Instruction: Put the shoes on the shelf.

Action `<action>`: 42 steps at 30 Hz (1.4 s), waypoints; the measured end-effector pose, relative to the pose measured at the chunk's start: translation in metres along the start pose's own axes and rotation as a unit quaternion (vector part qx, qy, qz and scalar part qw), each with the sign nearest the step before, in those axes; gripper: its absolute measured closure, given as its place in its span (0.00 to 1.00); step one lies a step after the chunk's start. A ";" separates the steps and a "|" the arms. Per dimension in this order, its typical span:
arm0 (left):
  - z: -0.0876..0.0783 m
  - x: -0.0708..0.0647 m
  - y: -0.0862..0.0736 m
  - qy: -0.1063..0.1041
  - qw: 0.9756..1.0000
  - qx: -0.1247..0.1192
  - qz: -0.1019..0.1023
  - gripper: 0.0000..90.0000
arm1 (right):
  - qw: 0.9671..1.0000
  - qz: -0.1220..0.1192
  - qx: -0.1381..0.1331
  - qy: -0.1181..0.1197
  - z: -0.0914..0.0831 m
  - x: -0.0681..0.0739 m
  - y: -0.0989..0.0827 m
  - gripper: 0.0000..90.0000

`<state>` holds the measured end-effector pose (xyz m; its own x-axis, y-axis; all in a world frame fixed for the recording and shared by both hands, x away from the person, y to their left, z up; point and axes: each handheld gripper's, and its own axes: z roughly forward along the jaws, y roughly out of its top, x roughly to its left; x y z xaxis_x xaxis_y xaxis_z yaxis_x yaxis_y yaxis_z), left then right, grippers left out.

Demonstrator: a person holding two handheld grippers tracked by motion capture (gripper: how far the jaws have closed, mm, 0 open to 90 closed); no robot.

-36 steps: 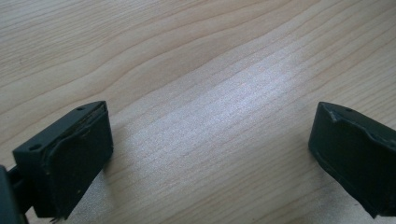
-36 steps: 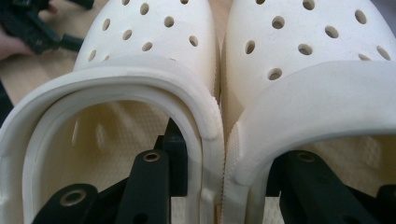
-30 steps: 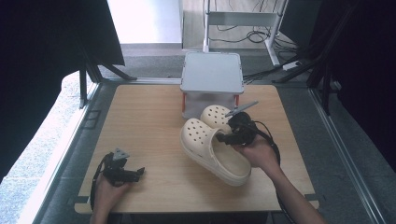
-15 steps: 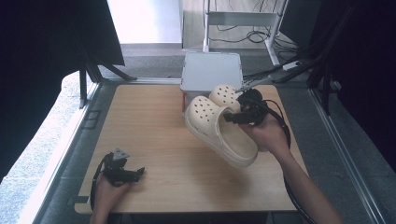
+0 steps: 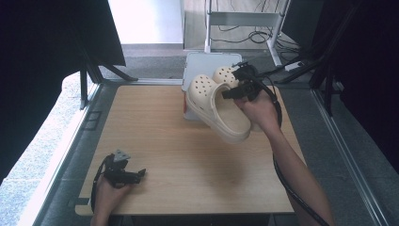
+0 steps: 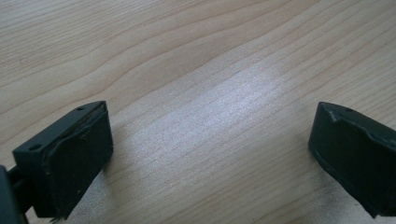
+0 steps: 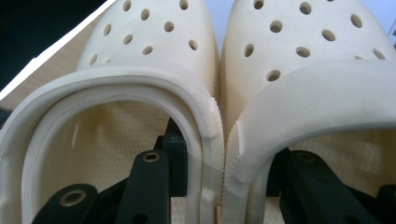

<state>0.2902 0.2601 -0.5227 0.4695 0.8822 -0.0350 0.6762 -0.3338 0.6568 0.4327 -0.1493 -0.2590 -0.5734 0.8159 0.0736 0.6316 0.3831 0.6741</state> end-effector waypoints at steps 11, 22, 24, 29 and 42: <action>0.000 0.000 0.000 0.000 1.000 0.001 -0.001 0.00 | 0.997 0.051 -0.001 -0.049 0.029 -0.010 0.043 0.71; 0.000 0.000 0.000 -0.001 1.000 0.001 0.000 0.00 | 0.991 0.110 -0.003 -0.079 0.058 -0.017 0.086 0.71; 0.000 0.000 0.000 -0.001 1.000 0.001 0.000 0.00 | 0.989 0.122 -0.004 -0.080 0.064 -0.019 0.093 0.71; 0.000 0.000 0.000 -0.003 1.000 0.002 0.000 0.00 | 0.984 0.148 -0.008 -0.097 0.080 -0.024 0.107 0.71; 0.000 0.000 0.000 -0.003 1.000 0.003 0.001 0.00 | 0.963 0.216 -0.025 -0.156 0.117 -0.049 0.127 0.71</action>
<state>0.2905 0.2604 -0.5224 0.4743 0.8795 -0.0378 0.6782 -0.3377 0.6527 0.6024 -0.0899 -0.2629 -0.0722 0.9880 0.1366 0.7453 -0.0376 0.6656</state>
